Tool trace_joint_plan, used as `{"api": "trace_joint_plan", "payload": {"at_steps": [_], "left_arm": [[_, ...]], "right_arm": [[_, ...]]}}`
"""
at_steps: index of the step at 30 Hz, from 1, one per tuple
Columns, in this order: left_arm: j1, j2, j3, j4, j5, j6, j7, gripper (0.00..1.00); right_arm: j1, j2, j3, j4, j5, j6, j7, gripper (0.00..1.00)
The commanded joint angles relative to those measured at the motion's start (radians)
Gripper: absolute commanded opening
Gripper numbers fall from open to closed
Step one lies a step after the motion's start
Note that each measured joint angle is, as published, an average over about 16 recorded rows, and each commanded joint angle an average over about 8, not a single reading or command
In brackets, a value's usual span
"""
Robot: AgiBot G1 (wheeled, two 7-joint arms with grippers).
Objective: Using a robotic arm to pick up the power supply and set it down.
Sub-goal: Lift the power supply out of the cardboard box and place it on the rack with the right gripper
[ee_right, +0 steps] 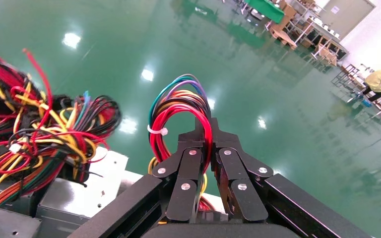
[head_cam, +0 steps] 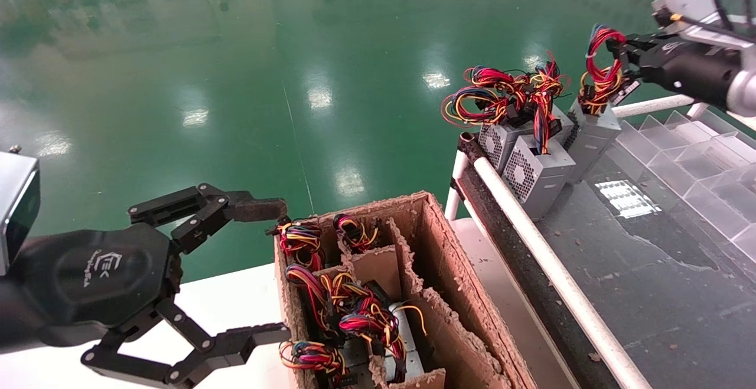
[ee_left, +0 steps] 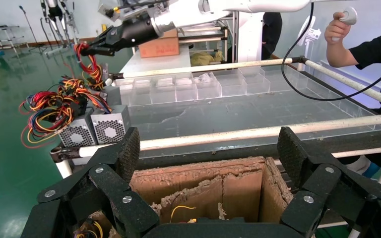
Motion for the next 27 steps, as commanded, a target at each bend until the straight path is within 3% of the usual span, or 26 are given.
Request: {"api": "trace_joint_plan", "payload": {"at_steps": [1, 27], "left_arm": [[0.000, 0.000, 0.000, 0.000, 0.000, 0.000, 0.000, 1.00], [0.000, 0.000, 0.000, 0.000, 0.000, 0.000, 0.000, 1.00]], "right_arm": [[-0.003, -0.015, -0.003, 0.000, -0.005, 0.018, -0.009, 0.00], [-0.072, -0.114, 0.014, 0.017, 0.020, 0.114, -0.136, 0.00]]}}
